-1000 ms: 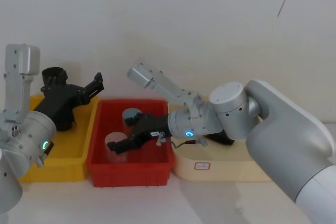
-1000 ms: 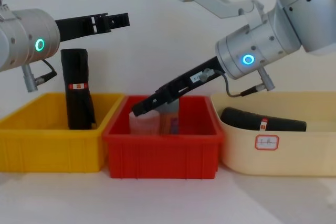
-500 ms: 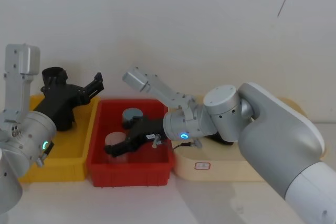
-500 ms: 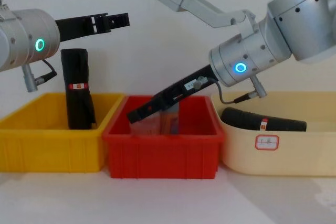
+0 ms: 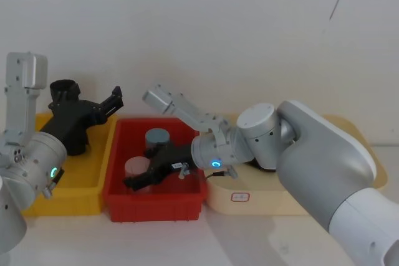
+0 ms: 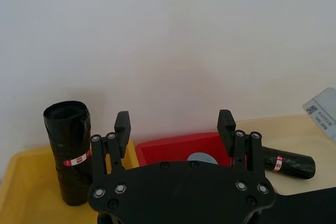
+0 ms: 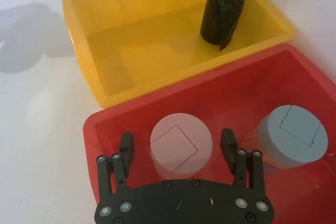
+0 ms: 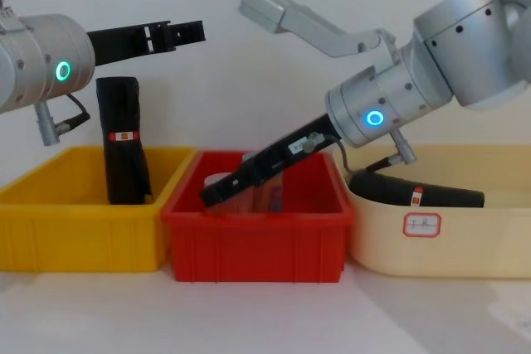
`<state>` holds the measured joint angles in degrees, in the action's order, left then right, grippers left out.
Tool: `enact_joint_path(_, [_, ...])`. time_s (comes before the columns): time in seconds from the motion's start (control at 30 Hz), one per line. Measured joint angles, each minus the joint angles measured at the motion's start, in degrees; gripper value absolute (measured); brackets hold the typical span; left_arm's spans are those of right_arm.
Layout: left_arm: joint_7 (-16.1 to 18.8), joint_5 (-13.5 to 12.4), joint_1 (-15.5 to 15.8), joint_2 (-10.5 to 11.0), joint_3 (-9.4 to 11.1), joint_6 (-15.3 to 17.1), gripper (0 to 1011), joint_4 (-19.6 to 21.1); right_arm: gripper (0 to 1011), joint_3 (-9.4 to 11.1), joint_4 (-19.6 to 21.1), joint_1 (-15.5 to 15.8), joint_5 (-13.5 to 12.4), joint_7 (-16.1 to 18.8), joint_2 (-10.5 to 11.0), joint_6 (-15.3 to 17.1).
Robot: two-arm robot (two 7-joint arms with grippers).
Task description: Pick up the garbage bag with the one hand and transfer it to the other hand.
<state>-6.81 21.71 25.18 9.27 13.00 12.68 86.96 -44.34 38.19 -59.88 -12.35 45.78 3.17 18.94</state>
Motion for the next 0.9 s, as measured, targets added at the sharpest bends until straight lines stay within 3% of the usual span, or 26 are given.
enact_joint_path(0.23, [0.0, 0.0, 0.0, 0.0, 0.0, 0.0, 1000, 0.0, 999, -0.1, -1.8, -0.5, 0.4, 0.5, -0.7, -0.8])
enact_joint_path(0.7, [0.0, 0.0, 0.0, 0.0, 0.0, 0.0, 1000, 0.0, 663, -0.2, -3.3, -0.9, 0.7, 1.0, -1.3, -1.5])
enact_joint_path(0.9, [0.0, 0.0, 0.0, 0.0, 0.0, 0.0, 1000, 0.0, 663, 0.1, -2.8, -0.7, 0.7, 0.9, -1.1, -1.5])
